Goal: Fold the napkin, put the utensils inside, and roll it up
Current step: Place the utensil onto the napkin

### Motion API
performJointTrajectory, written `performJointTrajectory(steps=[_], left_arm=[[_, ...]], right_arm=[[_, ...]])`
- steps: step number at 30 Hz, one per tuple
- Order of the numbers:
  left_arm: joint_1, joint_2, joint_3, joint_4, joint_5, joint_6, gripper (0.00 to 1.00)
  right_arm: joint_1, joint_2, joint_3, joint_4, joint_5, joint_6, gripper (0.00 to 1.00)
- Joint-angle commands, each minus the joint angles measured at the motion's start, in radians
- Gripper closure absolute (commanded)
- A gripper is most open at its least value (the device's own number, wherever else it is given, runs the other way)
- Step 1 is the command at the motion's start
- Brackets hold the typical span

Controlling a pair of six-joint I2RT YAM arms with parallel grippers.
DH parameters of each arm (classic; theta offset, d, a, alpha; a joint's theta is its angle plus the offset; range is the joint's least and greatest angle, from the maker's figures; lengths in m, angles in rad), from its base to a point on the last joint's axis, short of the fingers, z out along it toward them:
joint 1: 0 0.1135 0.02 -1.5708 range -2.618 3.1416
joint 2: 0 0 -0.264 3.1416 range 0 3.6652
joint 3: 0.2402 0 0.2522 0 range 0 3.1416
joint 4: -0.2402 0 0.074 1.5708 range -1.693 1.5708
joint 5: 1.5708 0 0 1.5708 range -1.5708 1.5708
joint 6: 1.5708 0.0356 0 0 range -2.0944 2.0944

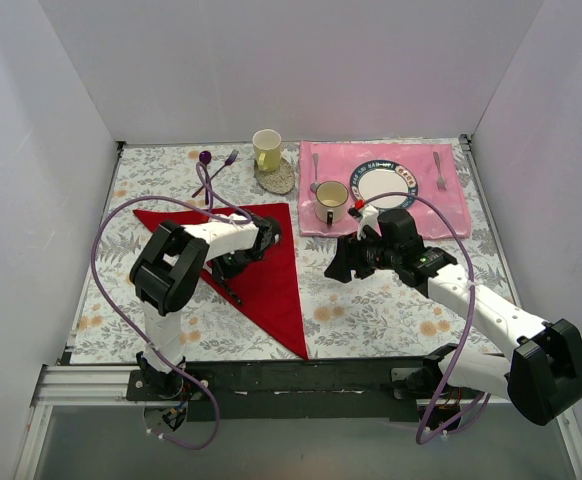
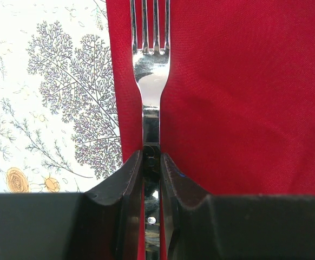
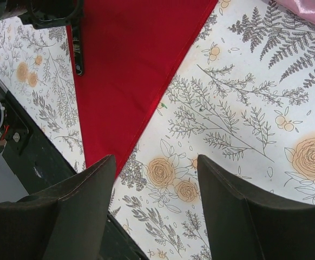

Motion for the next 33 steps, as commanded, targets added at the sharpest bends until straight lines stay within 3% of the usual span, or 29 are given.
performJointTrajectory(steps=[1, 19, 21, 22, 23, 25, 27, 30, 33], left_arm=[[0.0, 0.003, 0.037, 0.011, 0.007, -0.373, 0.97], [0.032, -0.023, 0.034, 0.043, 0.045, -0.373, 0.98], [0.034, -0.028, 0.034, 0.046, 0.053, -0.37, 0.91], [0.035, -0.037, 0.035, 0.044, 0.053, -0.368, 0.82], [0.034, -0.045, 0.035, 0.044, 0.057, -0.359, 0.64], [0.034, -0.08, 0.034, 0.05, 0.065, -0.347, 0.52], [0.034, -0.114, 0.025, 0.055, 0.077, -0.324, 0.32], [0.034, -0.183, 0.022, 0.058, 0.097, -0.289, 0.23], [0.034, -0.264, 0.013, 0.054, 0.111, -0.24, 0.21]], right_arm=[[-0.008, -0.006, -0.019, 0.055, -0.026, -0.007, 0.3], [-0.008, 0.016, -0.027, 0.063, -0.05, 0.001, 0.3], [-0.006, 0.017, -0.03, 0.067, -0.055, 0.002, 0.3], [-0.006, 0.02, -0.033, 0.072, -0.057, 0.004, 0.3], [-0.008, 0.022, -0.037, 0.077, -0.057, 0.002, 0.3], [-0.006, 0.033, -0.043, 0.09, -0.057, 0.004, 0.3], [-0.006, 0.043, -0.047, 0.103, -0.057, 0.002, 0.3], [-0.005, 0.069, -0.031, 0.127, -0.061, 0.004, 0.3], [0.012, 0.106, 0.016, 0.133, -0.063, -0.014, 0.3]])
